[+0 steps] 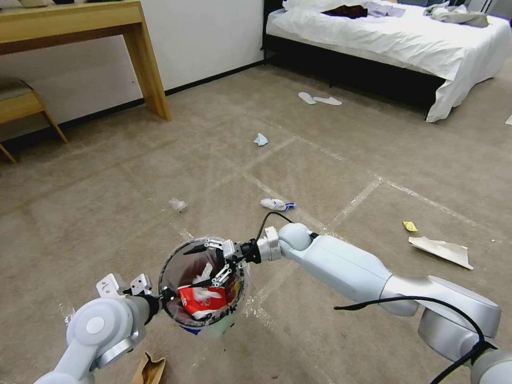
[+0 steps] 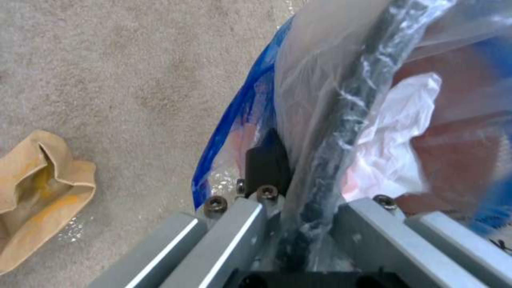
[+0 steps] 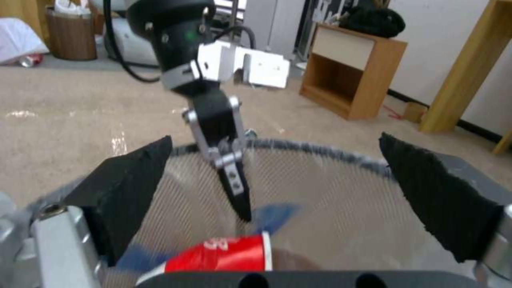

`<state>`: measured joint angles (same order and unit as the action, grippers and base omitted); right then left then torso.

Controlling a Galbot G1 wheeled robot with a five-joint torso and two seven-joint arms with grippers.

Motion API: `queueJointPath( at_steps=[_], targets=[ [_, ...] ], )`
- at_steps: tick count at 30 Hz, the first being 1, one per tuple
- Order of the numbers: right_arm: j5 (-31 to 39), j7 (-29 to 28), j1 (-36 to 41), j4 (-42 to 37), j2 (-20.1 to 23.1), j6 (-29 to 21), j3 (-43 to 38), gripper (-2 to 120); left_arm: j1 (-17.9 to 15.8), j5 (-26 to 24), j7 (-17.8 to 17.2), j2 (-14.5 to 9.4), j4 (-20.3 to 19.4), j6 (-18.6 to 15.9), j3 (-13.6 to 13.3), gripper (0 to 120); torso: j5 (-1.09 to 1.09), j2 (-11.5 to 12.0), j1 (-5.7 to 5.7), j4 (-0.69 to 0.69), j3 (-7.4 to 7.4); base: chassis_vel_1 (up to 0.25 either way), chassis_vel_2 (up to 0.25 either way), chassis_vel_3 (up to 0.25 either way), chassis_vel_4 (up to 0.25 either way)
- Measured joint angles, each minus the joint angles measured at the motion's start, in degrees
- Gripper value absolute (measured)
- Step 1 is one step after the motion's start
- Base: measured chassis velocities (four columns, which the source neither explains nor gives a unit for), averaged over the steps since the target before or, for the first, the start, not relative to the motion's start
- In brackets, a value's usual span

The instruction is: Pick up the trash bin and place the garbage on the floor into it.

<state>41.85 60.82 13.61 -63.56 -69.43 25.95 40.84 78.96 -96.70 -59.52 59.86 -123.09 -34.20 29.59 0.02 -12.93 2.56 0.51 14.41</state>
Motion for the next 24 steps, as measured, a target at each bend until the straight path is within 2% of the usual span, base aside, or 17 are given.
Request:
queueJointPath(
  at_steps=[12, 16, 18, 20, 21, 23, 24],
  targets=[
    [0.02, 0.12, -0.36, 0.19, 0.98, 0.98, -1.23, 100, -0.21, -0.80, -0.76, -0.21, 0.01, 0.08, 0.11, 0, 0.00, 0.00, 0.00, 0.00, 0.00, 0.000, 0.000, 0.000, 0.000],
    [2.60, -2.77, -1.04, -2.48, 2.74, 0.88, -6.38, 100, -0.21, -0.86, -0.87, -0.41, 0.34, 0.04, 0.12, 0, 0.00, 0.00, 0.00, -0.02, 0.00, 0.000, 0.000, 0.000, 0.000],
    [3.57, -4.58, -0.99, -3.70, 3.66, 0.65, -8.94, 100, -0.29, -0.96, -0.88, -0.53, 0.41, 0.01, 0.12, 0, 0.00, 0.00, 0.00, -0.02, 0.01, 0.000, 0.000, 0.000, 0.000],
    [4.75, -10.44, 0.33, -6.97, 6.38, -0.59, -16.42, 100, -0.55, -1.24, -0.90, -0.84, 0.44, -0.01, 0.15, 0, 0.00, 0.00, 0.00, 0.00, 0.00, 0.000, 0.000, 0.000, 0.000],
    [4.75, -10.44, 0.33, -6.97, 6.38, -0.59, -16.42, 100, -0.55, -1.24, -0.90, -0.84, 0.44, -0.01, 0.15, 0, 0.00, 0.00, 0.00, 0.00, 0.00, 0.000, 0.000, 0.000, 0.000],
    [5.79, -19.52, 3.74, -11.84, 9.96, -1.96, -24.53, 100, -0.83, -1.51, -0.91, -1.19, 0.52, -0.01, 0.27, 0, 0.01, 0.00, 0.00, 0.01, 0.00, 0.000, 0.000, 0.000, 0.000],
    [5.79, -19.52, 3.74, -11.84, 9.96, -1.96, -24.53, 100, -0.83, -1.51, -0.91, -1.19, 0.52, -0.01, 0.27, 0, 0.01, 0.00, 0.00, 0.01, 0.00, 0.000, 0.000, 0.000, 0.000]
  ],
)
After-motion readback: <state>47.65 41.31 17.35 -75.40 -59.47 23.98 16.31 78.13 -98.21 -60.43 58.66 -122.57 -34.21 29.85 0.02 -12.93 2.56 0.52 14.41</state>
